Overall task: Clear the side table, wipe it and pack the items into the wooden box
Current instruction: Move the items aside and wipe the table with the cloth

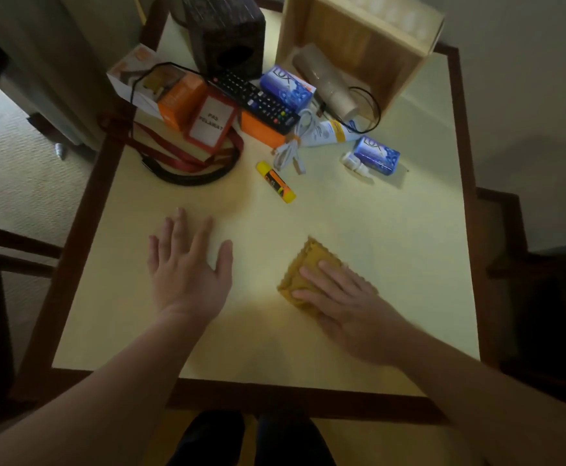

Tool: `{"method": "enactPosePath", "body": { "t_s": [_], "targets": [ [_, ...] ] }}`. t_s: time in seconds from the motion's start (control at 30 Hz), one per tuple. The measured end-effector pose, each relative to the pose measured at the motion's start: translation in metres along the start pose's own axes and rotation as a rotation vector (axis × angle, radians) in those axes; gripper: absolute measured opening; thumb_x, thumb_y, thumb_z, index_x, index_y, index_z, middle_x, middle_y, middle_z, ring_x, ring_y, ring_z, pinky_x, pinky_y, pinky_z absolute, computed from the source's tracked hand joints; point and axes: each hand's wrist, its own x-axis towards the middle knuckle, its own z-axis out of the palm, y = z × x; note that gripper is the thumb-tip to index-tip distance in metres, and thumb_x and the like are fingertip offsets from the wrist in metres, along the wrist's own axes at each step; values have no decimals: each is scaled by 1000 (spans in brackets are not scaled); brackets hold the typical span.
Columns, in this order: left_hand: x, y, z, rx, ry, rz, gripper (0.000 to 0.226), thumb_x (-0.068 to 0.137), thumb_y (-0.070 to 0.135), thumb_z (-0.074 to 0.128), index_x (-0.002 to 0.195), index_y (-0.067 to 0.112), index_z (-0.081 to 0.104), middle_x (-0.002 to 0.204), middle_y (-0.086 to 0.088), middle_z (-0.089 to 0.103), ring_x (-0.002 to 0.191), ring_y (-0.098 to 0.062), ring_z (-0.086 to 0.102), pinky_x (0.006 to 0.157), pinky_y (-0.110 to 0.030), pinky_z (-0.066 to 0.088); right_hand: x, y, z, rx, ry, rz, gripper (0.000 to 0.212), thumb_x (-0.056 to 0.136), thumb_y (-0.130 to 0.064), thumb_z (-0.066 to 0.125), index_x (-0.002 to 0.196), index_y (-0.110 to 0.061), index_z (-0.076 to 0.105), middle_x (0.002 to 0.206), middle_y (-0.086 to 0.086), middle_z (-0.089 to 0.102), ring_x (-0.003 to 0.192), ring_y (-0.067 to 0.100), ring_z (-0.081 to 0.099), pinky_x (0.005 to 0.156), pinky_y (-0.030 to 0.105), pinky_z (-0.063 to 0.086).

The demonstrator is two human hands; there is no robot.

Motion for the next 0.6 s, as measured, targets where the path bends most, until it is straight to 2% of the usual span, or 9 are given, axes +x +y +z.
{"method": "enactPosePath", "body": {
  "t_s": [0.03,0.1,0.13,0.23,0.3,0.4,0.5,0.6],
  "targets": [
    [0,0,0,-1,3,2,61,105,62,34,159,36,35,175,-4,9,162,-24,1,131,-47,0,4,18,-2,-31,21,1,47,111,-42,27,158,-44,24,173,-13,7,160,17,-4,130,47,0],
    [1,-2,1,-7,6,6,60,105,62,35,159,36,35,175,-4,9,162,-24,1,131,-47,0,25,52,-11,-50,101,158,49,110,-45,19,158,-38,26,172,-3,19,160,25,9,125,56,21],
    [1,-2,1,-7,6,6,61,105,63,34,159,36,35,175,-4,9,162,-24,1,131,-47,0,38,62,-19,-10,147,260,51,110,-45,17,160,-38,23,173,-2,17,160,26,7,125,56,21],
    [1,-3,1,-6,5,15,62,105,65,31,160,37,33,175,-3,7,162,-22,-1,131,-47,-1,75,59,-32,102,215,517,56,110,-42,18,164,-42,5,173,-13,-6,159,15,-13,129,47,-1],
    [1,-4,1,-7,1,12,62,104,65,29,160,38,32,176,-3,6,162,-21,-2,131,-46,-2,89,45,-33,131,239,608,58,109,-42,19,164,-41,1,173,-14,-11,158,14,-16,129,45,-6],
    [0,-4,1,-11,11,10,61,104,66,28,159,39,33,176,-2,7,162,-21,-2,131,-47,0,75,17,-24,103,185,483,60,107,-45,15,165,-35,6,173,-11,-8,159,17,-15,129,45,-4],
    [0,-4,1,-14,9,5,62,104,67,28,159,39,33,176,-1,6,162,-21,-3,131,-47,0,28,4,-10,85,97,309,54,107,-48,16,161,-44,15,171,-20,-3,157,8,-14,126,37,-4],
    [1,-5,2,-16,25,7,61,104,68,28,158,40,34,176,-2,8,162,-21,-1,131,-47,1,-12,31,-6,100,112,328,52,108,-50,21,158,-41,29,172,-15,11,159,10,-5,127,43,9]
  ]
}}
